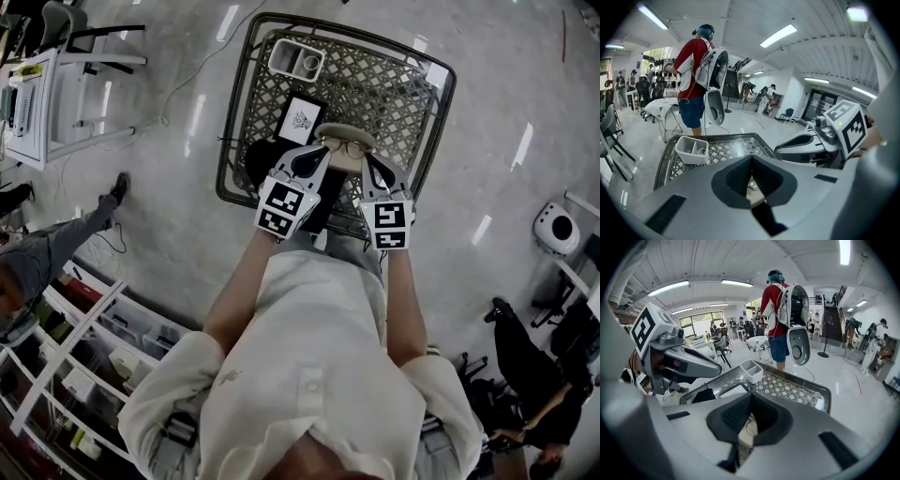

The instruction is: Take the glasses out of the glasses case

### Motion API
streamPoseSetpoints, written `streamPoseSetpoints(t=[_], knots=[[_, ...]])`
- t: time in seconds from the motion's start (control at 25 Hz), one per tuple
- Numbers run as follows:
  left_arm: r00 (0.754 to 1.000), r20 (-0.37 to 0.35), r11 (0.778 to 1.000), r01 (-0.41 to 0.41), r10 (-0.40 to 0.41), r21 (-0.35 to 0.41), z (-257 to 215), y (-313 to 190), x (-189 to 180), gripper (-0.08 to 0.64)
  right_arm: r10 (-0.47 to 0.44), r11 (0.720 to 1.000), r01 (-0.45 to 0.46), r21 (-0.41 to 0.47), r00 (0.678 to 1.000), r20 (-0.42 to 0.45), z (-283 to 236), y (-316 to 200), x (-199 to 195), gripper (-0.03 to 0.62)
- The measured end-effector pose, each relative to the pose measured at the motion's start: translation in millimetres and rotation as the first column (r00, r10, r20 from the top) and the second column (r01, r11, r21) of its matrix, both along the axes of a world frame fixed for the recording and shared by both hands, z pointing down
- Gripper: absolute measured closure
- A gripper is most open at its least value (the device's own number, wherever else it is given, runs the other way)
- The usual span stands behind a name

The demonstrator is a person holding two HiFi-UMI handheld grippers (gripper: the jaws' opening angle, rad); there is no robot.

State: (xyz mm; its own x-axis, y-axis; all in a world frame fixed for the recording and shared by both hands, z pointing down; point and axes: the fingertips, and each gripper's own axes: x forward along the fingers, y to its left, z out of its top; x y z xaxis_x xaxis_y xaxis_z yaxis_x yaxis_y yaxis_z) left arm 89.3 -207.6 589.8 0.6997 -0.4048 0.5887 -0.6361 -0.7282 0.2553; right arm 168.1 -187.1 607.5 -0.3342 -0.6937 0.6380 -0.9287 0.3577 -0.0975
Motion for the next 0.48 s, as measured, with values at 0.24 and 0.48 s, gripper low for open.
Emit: streamPoseSetpoints(t=[0.24,0.48], knots=[[1.0,0.012,1.0,-0.001,0.002,-0.032,16.2,-3.3,3.3,0.548,-0.01,0.999,0.01,-0.031,1.0,0.0,16.6,-3.3,-1.9,0.584],[0.999,0.03,0.998,-0.01,0.012,-0.061,37.0,-4.8,3.6,0.548,-0.024,0.998,0.023,-0.057,0.999,-0.021,37.9,-7.2,-3.3,0.584]])
